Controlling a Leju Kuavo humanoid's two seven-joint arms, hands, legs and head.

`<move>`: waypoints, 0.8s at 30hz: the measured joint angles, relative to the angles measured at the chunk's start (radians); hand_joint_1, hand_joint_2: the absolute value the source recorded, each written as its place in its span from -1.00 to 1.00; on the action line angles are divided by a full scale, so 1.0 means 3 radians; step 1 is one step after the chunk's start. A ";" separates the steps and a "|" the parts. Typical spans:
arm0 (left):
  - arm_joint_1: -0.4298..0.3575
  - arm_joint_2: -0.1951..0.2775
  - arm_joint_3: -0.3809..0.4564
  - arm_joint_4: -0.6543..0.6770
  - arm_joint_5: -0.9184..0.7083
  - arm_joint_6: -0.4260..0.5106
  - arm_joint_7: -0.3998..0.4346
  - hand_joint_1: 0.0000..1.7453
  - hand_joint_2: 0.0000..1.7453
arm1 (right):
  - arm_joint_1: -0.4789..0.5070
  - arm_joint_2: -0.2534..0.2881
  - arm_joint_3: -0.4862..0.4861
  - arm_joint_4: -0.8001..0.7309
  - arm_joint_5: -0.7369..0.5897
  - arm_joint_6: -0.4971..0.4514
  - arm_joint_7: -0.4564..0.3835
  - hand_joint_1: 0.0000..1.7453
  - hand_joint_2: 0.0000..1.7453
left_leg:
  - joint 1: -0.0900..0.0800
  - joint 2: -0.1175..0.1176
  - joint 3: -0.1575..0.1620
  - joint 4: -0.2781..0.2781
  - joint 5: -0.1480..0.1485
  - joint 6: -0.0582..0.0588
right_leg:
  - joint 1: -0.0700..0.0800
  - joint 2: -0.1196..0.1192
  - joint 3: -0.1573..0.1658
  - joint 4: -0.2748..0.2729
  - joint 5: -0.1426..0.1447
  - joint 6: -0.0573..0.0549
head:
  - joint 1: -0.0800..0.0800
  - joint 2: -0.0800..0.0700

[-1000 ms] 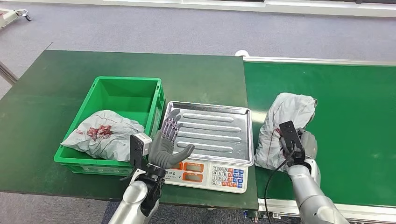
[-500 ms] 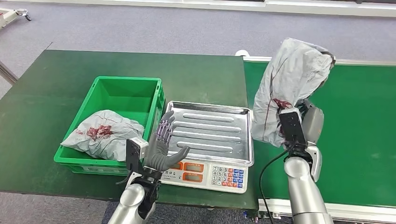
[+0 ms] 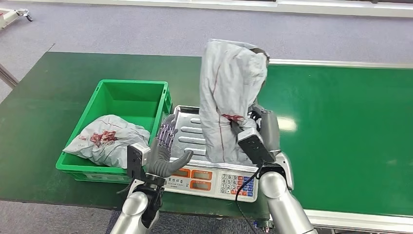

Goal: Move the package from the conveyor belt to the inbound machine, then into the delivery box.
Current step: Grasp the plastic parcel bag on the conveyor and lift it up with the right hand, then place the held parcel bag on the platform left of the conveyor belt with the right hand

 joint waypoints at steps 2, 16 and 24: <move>0.0000 0.0000 0.0004 -0.0010 -0.0010 0.0000 0.0003 -1.00 1.00 | 0.0003 0.0011 0.0104 0.0000 -0.0043 0.0008 0.0019 1.00 1.00 | 0.0001 -0.0001 -0.0001 0.0000 0.0000 0.0000 | 0.0000 -0.0001 0.0000 0.0000 0.0000 0.0000 | 0.0001 0.0000; 0.0002 0.0000 0.0005 -0.0054 -0.0061 0.0011 0.0047 -1.00 1.00 | 0.0104 0.0036 0.0404 0.0004 -0.0256 0.0102 0.0093 -0.90 1.00 | -0.0001 -0.0004 -0.0002 0.0000 0.0000 0.0000 | -0.0002 -0.0006 0.0000 0.0000 0.0000 0.0000 | 0.0000 0.0000; 0.0005 0.0000 0.0005 -0.0079 -0.0091 0.0047 0.0056 -1.00 1.00 | 0.0182 0.0036 0.0451 0.0010 -0.0294 0.0106 0.0098 -0.90 1.00 | -0.0001 -0.0004 -0.0002 0.0000 0.0000 0.0000 | -0.0002 -0.0006 0.0000 0.0000 -0.0001 0.0000 | 0.0001 0.0000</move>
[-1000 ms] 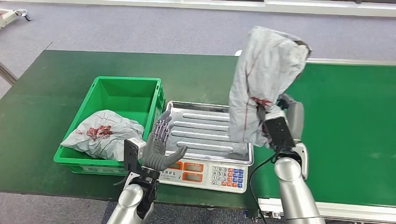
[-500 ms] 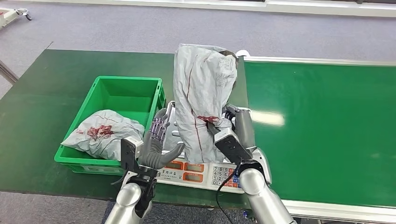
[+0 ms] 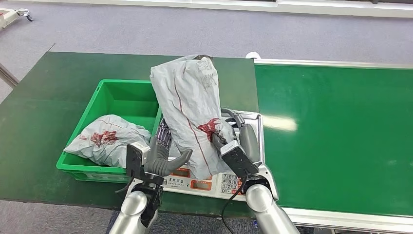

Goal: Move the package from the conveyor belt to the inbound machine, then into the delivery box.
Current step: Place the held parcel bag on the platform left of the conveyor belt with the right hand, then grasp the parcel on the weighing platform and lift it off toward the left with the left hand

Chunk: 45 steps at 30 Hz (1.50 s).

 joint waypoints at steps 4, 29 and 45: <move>0.0000 0.0000 0.0000 0.0000 0.0000 0.0002 0.0001 -1.00 1.00 | 0.0006 0.0000 0.0003 0.0000 -0.0003 0.0000 0.0000 -0.90 1.00 | 0.0000 0.0000 0.0000 0.0000 0.0000 0.0000 | 0.0000 0.0000 0.0000 0.0000 0.0000 0.0000 | 0.0000 0.0000; -0.0531 0.0247 -0.0450 0.0349 -0.3905 0.1705 0.0196 -1.00 1.00 | 0.0298 -0.0037 -0.0893 0.0503 -0.1805 0.1277 -0.0361 -1.00 1.00 | -0.0001 0.0002 0.0009 0.0000 0.0001 -0.0001 | 0.0000 -0.0002 0.0004 0.0000 0.0002 -0.0002 | 0.0000 0.0000; -0.0606 0.0292 -0.0512 0.0553 -0.3929 0.1711 0.0204 -1.00 1.00 | 0.0262 -0.0037 -0.0924 0.0565 -0.1805 0.1287 -0.0360 -1.00 1.00 | 0.0000 0.0002 0.0013 0.0001 0.0001 -0.0001 | 0.0000 -0.0002 0.0009 -0.0001 0.0002 -0.0002 | 0.0000 0.0000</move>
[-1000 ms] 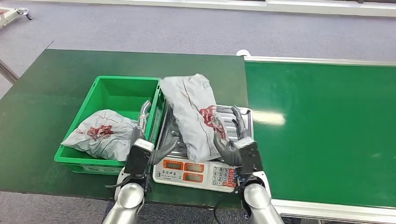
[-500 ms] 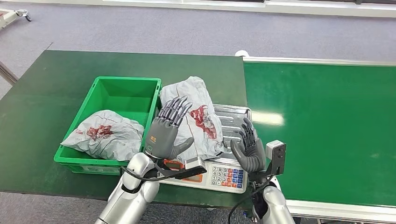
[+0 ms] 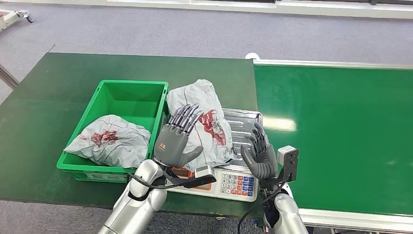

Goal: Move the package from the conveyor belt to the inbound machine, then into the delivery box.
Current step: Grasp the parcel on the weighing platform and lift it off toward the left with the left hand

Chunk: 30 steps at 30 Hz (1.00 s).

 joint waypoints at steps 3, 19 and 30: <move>-0.0036 0.0016 -0.0045 0.0030 -0.0298 0.0004 0.0130 -1.00 1.00 | -0.0003 0.0000 -0.0005 0.0006 -0.0002 0.0028 0.0011 -1.00 1.00 | 0.0000 0.0000 0.0002 0.0000 0.0000 0.0000 | 0.0000 0.0000 0.0000 0.0000 0.0000 0.0000 | 0.0000 0.0000; -0.1518 -0.0045 -0.1144 0.1844 0.0164 -0.2121 -0.0803 1.00 1.00 | 0.0315 0.0006 -0.0099 -0.0564 0.0056 0.0545 -0.0122 -1.00 1.00 | -0.0002 -0.0019 0.0005 0.0000 0.0008 0.0003 | -0.0003 -0.0020 0.0023 0.0000 0.0004 0.0002 | 0.0003 0.0000; -0.1946 0.0082 -0.1416 0.2138 0.1666 -0.4110 -0.1104 1.00 1.00 | 0.0390 -0.0005 -0.0099 -0.1268 -0.0009 0.0696 -0.0070 -1.00 1.00 | 0.0000 -0.0016 0.0028 -0.0003 0.0001 -0.0007 | 0.0004 -0.0010 0.0034 0.0000 -0.0003 -0.0003 | 0.0014 0.0000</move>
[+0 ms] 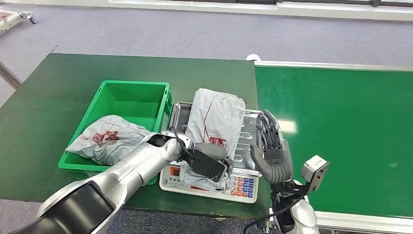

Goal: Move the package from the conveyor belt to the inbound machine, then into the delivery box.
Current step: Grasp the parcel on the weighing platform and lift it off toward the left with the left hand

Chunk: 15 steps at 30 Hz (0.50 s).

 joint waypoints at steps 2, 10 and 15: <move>-0.0029 0.0000 -0.0025 0.0041 0.0016 0.0023 -0.0002 1.00 1.00 | -0.0008 -0.0001 0.0002 -0.0002 -0.0035 0.0030 -0.0005 -1.00 1.00 | 0.0000 0.0001 0.0001 0.0000 -0.0001 -0.0001 | 0.0001 0.0001 0.0000 0.0000 0.0000 -0.0001 | 0.0000 0.0000; -0.0082 0.0006 -0.0098 0.0110 0.0064 0.0047 -0.0001 1.00 1.00 | -0.0074 -0.0010 0.0029 -0.0002 -0.0113 0.0112 0.0032 -1.00 1.00 | 0.0000 0.0001 0.0003 -0.0004 0.0002 -0.0004 | 0.0003 0.0001 0.0000 0.0001 -0.0001 -0.0004 | 0.0000 0.0000; -0.0129 0.0052 -0.0184 0.0056 0.0203 0.0157 0.0003 1.00 1.00 | -0.0130 -0.0020 0.0035 0.0009 -0.0171 0.0154 0.0055 -1.00 1.00 | 0.0000 0.0001 0.0002 -0.0005 0.0003 -0.0005 | 0.0003 0.0001 -0.0004 0.0001 -0.0001 -0.0004 | 0.0000 0.0000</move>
